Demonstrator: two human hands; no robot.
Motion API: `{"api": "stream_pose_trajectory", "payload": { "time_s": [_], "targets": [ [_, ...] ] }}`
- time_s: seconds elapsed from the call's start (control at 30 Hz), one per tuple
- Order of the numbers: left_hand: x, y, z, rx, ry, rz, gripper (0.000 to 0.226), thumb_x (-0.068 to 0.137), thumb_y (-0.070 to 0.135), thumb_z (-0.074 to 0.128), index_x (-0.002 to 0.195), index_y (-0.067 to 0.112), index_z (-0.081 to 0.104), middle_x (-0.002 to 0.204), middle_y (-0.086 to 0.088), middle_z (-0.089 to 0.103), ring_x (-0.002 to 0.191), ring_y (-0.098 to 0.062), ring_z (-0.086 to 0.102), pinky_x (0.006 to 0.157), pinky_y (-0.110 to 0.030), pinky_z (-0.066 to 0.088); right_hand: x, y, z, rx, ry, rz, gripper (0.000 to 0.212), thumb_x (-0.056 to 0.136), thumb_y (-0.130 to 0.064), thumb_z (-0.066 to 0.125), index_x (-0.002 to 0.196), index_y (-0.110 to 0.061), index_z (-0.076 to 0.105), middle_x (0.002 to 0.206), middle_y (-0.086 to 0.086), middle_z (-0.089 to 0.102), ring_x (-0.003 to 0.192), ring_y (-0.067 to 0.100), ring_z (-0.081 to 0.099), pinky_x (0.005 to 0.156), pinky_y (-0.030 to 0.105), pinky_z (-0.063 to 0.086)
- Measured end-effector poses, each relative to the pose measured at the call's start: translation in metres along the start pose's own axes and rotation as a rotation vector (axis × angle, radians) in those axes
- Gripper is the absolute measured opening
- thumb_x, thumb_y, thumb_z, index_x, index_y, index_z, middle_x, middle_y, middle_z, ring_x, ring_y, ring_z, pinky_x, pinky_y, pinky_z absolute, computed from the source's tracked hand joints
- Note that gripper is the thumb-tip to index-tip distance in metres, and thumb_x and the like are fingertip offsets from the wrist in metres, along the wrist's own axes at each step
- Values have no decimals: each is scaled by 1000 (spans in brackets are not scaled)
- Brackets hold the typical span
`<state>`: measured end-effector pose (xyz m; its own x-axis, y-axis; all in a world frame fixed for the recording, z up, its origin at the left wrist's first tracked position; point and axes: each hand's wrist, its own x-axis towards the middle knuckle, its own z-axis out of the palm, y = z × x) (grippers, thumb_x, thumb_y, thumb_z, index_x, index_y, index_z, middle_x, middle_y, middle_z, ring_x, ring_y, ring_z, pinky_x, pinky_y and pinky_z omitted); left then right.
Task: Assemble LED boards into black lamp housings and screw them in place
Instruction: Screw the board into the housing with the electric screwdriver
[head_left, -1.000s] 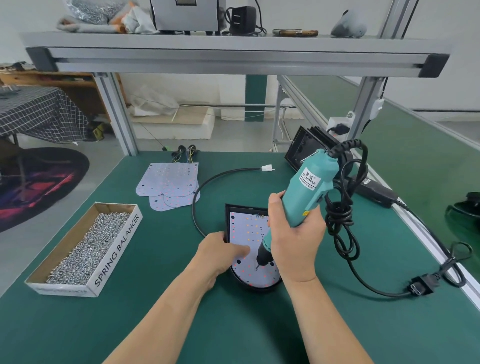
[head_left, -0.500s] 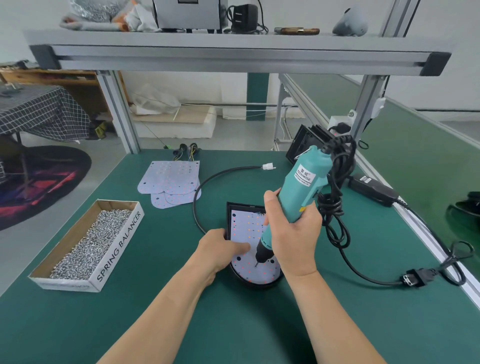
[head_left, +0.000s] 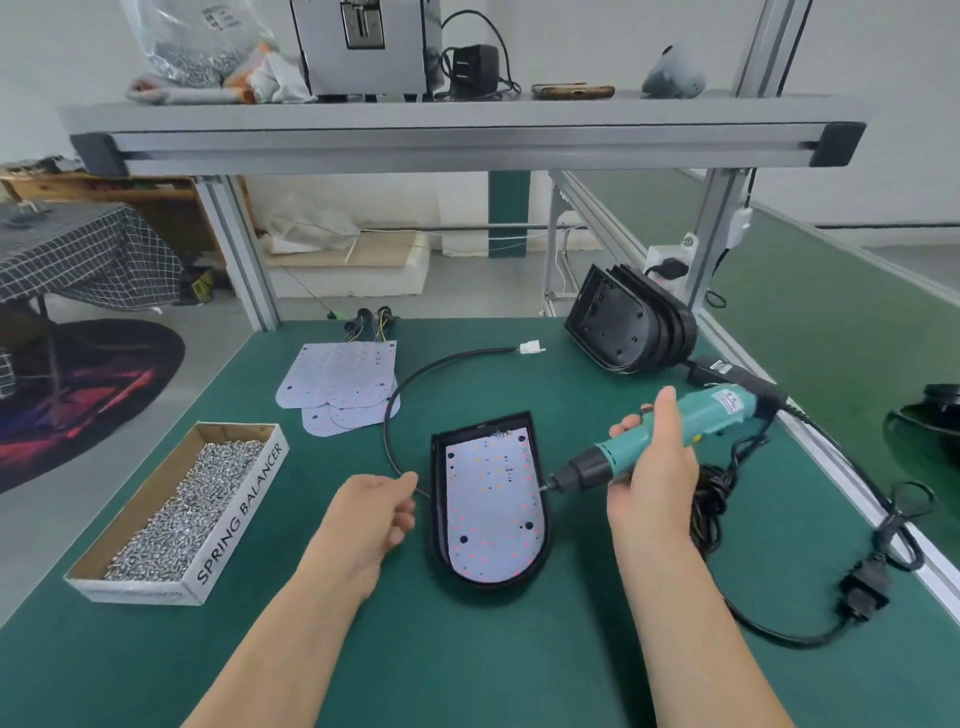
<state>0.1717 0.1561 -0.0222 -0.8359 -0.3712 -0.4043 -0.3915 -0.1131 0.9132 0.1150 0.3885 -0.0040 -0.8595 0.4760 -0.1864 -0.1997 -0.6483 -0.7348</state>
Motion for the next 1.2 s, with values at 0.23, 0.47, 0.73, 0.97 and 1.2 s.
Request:
{"api": "stream_pose_trajectory", "payload": {
  "time_s": [0.23,0.47,0.73,0.97,1.2],
  "targets": [
    [-21,26,3,-747,-252,-115,44,84,-30,19,112,-17,50,119,-40,53,113,-47,60,96,-47,53,13,8,-9,26,-120,141,24,96,-37,65,96,-15,57,71,-3,53,61,11,51,61,21,43],
    [-38,20,33,-640,-362,-183,20,93,-21,41,105,-18,56,112,-44,61,94,-45,72,77,-41,63,12,12,-12,78,-48,262,23,96,-36,65,86,-17,59,67,-5,55,55,8,54,55,18,40],
    [-40,19,40,-697,-424,-227,37,86,-30,31,115,-19,53,117,-42,60,102,-49,68,86,-51,58,15,18,-14,129,-2,293,20,95,-31,67,87,-17,56,69,-4,54,57,8,52,55,18,44],
    [-39,9,44,-645,-386,-208,14,97,-11,48,107,-15,57,104,-27,71,92,-32,75,68,-27,62,16,21,-15,169,-16,287,19,96,-30,68,88,-17,56,63,-6,58,52,6,56,49,18,48],
    [-40,6,49,-290,-249,-112,19,93,19,69,85,2,65,57,-5,61,40,-6,51,37,-14,41,18,22,-15,178,-38,301,21,95,-33,69,91,-15,59,63,-7,60,50,5,57,49,17,50]
  ]
}}
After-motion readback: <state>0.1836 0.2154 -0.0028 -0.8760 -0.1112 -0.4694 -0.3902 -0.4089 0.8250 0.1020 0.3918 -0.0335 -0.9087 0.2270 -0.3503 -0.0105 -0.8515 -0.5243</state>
